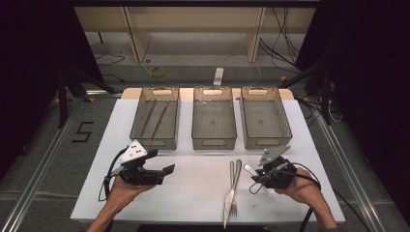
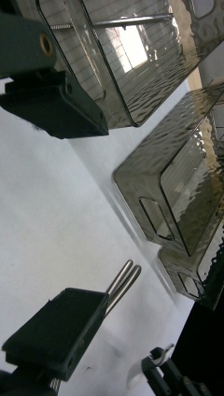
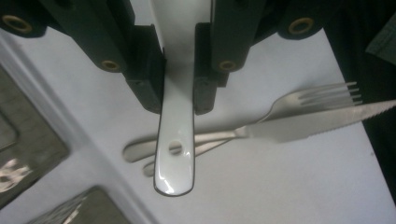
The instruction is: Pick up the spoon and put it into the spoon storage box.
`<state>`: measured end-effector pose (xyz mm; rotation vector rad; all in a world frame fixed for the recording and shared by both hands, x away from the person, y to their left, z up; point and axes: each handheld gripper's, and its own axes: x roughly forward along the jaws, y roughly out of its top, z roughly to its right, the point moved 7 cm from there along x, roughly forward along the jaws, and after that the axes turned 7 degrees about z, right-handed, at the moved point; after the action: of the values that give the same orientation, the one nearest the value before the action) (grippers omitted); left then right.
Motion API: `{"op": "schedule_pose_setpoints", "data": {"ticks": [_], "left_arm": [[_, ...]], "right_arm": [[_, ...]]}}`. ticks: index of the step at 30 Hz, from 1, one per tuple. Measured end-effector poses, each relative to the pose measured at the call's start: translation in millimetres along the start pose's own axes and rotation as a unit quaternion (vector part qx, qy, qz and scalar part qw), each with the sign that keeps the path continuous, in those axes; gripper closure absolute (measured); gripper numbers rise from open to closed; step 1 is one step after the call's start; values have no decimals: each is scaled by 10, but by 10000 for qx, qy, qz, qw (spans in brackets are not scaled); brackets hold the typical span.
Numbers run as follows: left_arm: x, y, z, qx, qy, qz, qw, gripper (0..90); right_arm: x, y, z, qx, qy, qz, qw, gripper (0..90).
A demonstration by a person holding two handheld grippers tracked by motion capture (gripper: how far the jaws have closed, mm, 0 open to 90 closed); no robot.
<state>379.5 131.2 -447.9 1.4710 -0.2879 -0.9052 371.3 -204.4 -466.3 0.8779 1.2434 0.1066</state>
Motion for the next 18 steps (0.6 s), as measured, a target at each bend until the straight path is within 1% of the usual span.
{"op": "schedule_pose_setpoints", "data": {"ticks": [3, 5, 8, 10, 12, 16, 18], "left_arm": [[-6, 6, -9, 39, 16, 29, 10000, 156], [-16, 19, -9, -4, 22, 81, 10000, 156], [-19, 26, -16, -13, 33, 125, 9999, 156], [-22, 26, -18, -41, 40, 137, 9999, 156], [-27, 26, -24, -40, 44, 142, 9999, 156], [-41, 27, -33, -54, 69, 154, 9998, 156], [-48, 30, -37, -43, 68, 163, 9998, 156]], "right_arm": [[-48, 97, 77, 103, -106, 172, 9997, 760], [-66, 172, 127, 174, -152, 295, 9993, 760], [-69, 296, 205, 278, -249, 450, 9983, 760], [-70, 390, 252, 315, -279, 598, 9973, 760], [-74, 489, 289, 309, -369, 719, 9963, 760], [-65, 690, 347, 297, -415, 917, 9945, 760], [-41, 784, 380, 343, -409, 1001, 9935, 760]]}}
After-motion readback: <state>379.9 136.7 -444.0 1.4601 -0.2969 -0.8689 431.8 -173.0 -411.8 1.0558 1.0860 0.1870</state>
